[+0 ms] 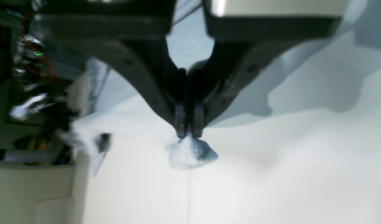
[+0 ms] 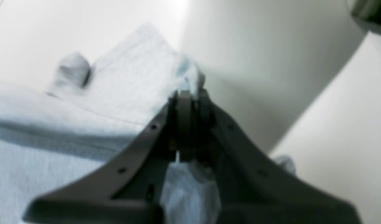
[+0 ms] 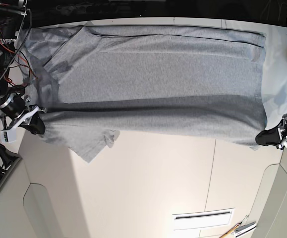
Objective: Fold the T-shirt properly
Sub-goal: 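Fold the hem edge over toward the shoulder fold with both grippers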
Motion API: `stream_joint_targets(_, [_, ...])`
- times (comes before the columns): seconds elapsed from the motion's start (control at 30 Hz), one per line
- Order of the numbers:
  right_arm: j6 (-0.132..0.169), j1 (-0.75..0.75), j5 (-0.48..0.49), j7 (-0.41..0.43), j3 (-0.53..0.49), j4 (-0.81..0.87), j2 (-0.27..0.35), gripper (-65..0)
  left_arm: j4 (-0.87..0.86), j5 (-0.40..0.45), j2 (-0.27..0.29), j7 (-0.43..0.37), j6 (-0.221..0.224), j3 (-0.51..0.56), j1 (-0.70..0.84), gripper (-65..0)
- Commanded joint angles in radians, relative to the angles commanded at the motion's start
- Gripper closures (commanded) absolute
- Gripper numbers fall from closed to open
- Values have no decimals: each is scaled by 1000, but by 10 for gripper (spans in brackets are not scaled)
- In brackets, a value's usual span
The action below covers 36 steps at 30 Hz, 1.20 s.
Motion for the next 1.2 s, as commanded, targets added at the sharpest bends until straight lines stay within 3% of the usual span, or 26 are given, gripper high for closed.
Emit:
stream_joint_targets(0.53, [-5, -138, -2, 10, 13, -1, -8, 0, 0, -20, 11, 0, 0, -1, 248, 0])
stream_joint_targets(0.63, [-8, -140, -1, 10, 13, -1, -9, -225, 0, -21, 18, 0, 0, -1, 247, 0])
stream_joint_targets(0.7, [-13, -137, 0, 22, 15, 0, -8, -283, 0, -21, 17, 0, 0, -1, 247, 0])
stream_joint_targets(0.87, [-13, -113, 69, 73, 72, 0, -12, -282, 0, -20, 17, 0, 0, -1, 248, 0])
stream_joint_targets(1.2, [-38, 67, -55, 101, 58, -67, -34, -283, 0, -20, 17, 0, 0, -1, 247, 0])
